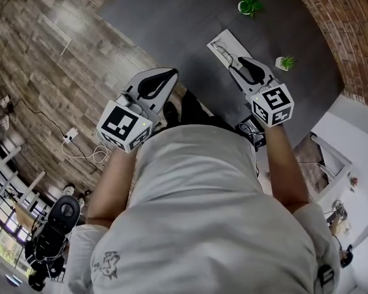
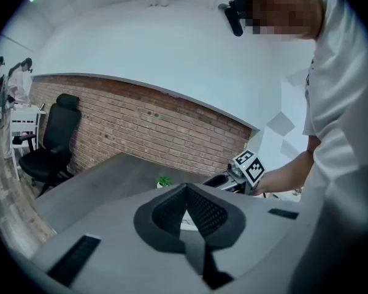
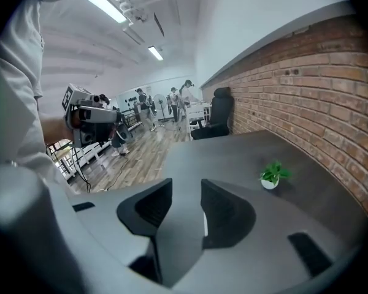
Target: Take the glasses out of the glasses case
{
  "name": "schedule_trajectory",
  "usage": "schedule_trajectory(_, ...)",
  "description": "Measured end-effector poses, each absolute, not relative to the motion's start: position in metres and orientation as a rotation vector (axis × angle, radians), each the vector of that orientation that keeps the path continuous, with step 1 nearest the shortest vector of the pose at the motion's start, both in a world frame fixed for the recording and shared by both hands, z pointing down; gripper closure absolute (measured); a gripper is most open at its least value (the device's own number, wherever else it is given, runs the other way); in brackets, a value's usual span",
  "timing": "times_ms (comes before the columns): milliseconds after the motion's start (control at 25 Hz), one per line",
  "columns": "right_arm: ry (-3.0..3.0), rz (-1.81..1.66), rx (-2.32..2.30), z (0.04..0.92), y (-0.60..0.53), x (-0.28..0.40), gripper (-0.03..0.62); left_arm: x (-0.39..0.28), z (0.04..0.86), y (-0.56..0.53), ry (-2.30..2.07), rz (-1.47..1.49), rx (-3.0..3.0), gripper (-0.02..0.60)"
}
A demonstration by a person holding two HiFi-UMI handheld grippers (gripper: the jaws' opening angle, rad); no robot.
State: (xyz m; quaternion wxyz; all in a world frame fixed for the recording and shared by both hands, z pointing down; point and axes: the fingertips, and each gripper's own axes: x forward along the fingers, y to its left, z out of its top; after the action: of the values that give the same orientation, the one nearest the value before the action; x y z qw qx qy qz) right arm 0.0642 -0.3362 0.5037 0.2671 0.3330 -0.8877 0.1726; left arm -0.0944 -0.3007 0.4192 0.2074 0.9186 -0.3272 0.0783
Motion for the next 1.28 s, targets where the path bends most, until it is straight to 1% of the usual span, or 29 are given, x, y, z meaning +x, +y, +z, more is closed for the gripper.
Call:
schedule_trajectory(240, -2.335, 0.523, 0.858, 0.547, -0.354, 0.074, 0.445, -0.071, 0.451, -0.311, -0.818, 0.284, 2.525, 0.571)
schedule_trajectory(360, -2.295, 0.540, 0.825, 0.572, -0.361, 0.079, 0.459, -0.059, 0.467, -0.316, -0.770, 0.313, 2.515, 0.571)
schedule_trajectory(680, -2.184, 0.659, 0.774, 0.637, -0.372, 0.090, 0.465, -0.047, 0.503, -0.333, -0.718, 0.388, 2.476, 0.571)
schedule_trajectory(960, -2.098, 0.623, 0.727, 0.674, -0.378, 0.096, 0.488, -0.033, 0.530, -0.339, -0.695, 0.413, 2.427, 0.571)
schedule_trajectory(1280, -2.014, 0.624, 0.666, 0.702, -0.377, 0.099, 0.505, -0.042, 0.546, -0.349, -0.713, 0.440, 2.390, 0.571)
